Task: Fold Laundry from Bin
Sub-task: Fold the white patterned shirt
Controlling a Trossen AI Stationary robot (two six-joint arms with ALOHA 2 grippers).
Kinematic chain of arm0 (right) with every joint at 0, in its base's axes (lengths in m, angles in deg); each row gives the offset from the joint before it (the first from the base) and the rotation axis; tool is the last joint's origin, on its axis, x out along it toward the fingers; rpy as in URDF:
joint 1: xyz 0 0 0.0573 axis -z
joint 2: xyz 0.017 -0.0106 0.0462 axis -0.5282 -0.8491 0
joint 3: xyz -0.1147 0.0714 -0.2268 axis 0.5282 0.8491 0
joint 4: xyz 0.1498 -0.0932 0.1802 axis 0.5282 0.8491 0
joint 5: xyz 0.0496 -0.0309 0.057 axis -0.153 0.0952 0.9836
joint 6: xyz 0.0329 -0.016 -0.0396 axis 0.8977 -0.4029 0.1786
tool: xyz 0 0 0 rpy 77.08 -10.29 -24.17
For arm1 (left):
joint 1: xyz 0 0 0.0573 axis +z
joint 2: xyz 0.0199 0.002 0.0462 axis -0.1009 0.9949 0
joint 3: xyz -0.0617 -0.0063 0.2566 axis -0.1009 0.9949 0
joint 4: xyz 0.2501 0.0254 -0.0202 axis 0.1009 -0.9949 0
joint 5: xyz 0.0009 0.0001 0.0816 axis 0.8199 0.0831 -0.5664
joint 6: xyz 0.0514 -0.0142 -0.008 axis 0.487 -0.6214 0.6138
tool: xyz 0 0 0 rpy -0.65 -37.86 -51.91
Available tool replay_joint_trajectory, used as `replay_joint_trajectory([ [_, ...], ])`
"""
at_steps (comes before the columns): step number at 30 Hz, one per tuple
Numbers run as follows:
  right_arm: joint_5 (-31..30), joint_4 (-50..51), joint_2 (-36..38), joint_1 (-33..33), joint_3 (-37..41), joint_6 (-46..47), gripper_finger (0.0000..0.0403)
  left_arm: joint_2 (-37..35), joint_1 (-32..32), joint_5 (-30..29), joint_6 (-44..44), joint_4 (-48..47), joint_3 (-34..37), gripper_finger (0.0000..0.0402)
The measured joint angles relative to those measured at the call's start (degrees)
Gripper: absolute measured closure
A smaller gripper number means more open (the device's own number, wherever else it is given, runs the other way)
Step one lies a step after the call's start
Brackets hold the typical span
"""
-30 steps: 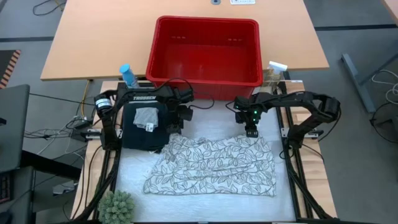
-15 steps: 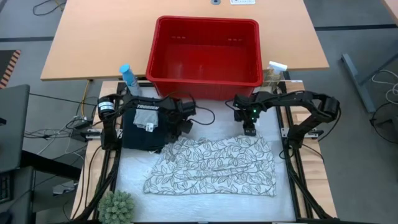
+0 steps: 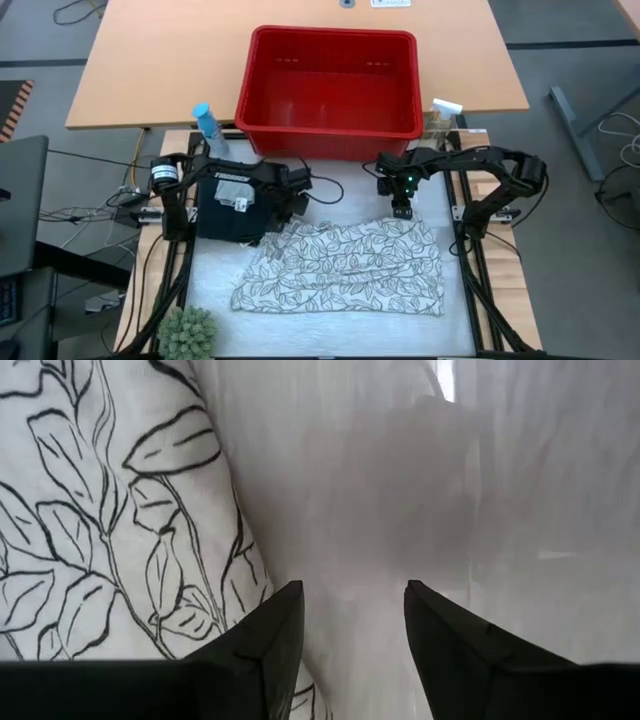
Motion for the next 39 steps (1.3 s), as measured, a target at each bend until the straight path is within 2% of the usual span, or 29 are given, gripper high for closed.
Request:
replay_joint_trajectory([
  [6,0.0,0.3,0.0,0.1,0.0,0.2,0.0207,-0.2,-3.7,-7.4,0.2,2.5,1.1,0.0335],
  [11,0.0,0.5,0.0,0.1,0.0,1.4,0.021,-0.5,-3.4,-12.2,-4.4,-1.7,-1.4,0.0394],
  [20,0.0,1.9,0.0,0.1,0.0,2.6,0.0231,-7.9,-3.1,-14.2,-26.2,-9.4,-4.1,0.0401],
  [23,0.8,1.4,1.1,0.1,0.0,2.6,0.0238,-10.0,-4.9,-15.6,-30.2,-10.4,-3.8,0.0401],
  [27,6.8,-1.7,5.4,0.2,0.0,2.7,0.0241,-11.2,-7.4,-16.6,-33.1,-10.2,-3.9,0.0401],
  [30,6.5,-3.0,8.3,0.1,-0.1,3.0,0.024,-10.8,-9.4,-17.3,-34.8,-10.6,-3.6,0.0401],
  [33,6.1,-3.3,9.6,0.0,-0.1,3.3,0.0238,-10.7,-11.4,-20.9,-38.5,-13.3,-3.5,0.0401],
  [37,6.6,-3.3,9.7,-0.4,-0.1,4.9,0.0236,-10.7,-13.4,-27.8,-43.3,-12.2,-3.5,0.0401],
  [39,7.0,-3.4,9.7,-0.7,-0.1,5.0,0.0236,-10.7,-13.7,-28.8,-44.3,-11.6,-3.5,0.04],
])
